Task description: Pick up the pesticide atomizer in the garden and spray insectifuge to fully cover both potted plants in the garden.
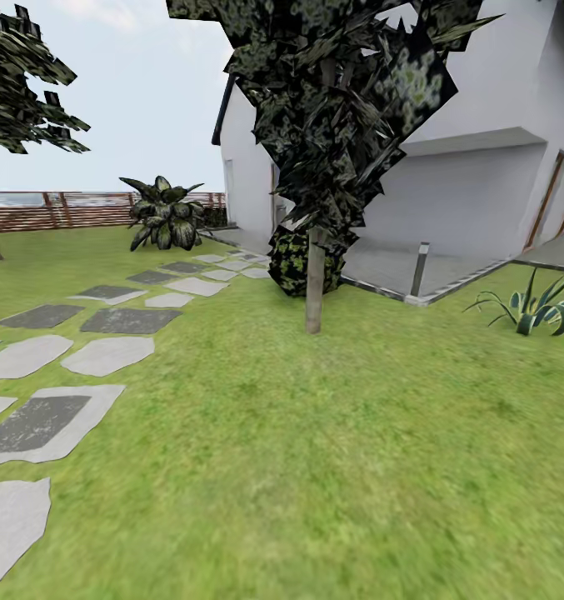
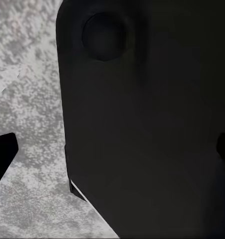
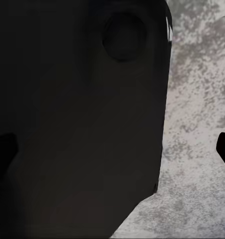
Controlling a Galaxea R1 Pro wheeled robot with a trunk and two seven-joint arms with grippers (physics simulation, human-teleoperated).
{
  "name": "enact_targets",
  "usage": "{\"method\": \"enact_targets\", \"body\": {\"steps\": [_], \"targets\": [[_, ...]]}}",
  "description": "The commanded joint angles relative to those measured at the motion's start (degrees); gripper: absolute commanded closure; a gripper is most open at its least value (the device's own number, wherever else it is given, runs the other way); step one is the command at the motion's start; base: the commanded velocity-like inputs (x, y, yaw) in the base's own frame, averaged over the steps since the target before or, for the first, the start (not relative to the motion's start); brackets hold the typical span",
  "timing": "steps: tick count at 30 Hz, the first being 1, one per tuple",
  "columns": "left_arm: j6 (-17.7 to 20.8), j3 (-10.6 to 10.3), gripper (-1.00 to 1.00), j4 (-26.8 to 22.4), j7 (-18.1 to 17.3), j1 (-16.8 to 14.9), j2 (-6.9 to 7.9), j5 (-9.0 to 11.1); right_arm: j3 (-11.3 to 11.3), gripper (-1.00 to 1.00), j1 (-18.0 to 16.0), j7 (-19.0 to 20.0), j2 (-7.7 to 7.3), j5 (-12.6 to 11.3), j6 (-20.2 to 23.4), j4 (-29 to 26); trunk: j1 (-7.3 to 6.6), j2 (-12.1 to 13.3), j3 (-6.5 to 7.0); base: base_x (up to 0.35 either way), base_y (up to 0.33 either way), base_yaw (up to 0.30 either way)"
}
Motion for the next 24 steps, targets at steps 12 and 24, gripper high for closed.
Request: {"method": "enact_targets", "body": {"steps": [12, 24], "targets": [[0.2, 0.3, -1.00, -0.1, -0.1, -0.1, -0.46, 0.2, -0.2, -1.00, -0.3, -0.1, 3.37, 0.0, -0.3, -2.3, 0.00, 0.0, -0.03, 0.000, 0.000, 0.000], [-0.1, 0.0, -1.00, -0.3, -0.1, -0.1, -0.20, 0.1, -0.2, -1.00, -0.3, -0.1, 3.49, 0.1, -0.6, -2.9, 0.00, 0.0, -0.03, 0.000, 0.000, 0.000]]}}
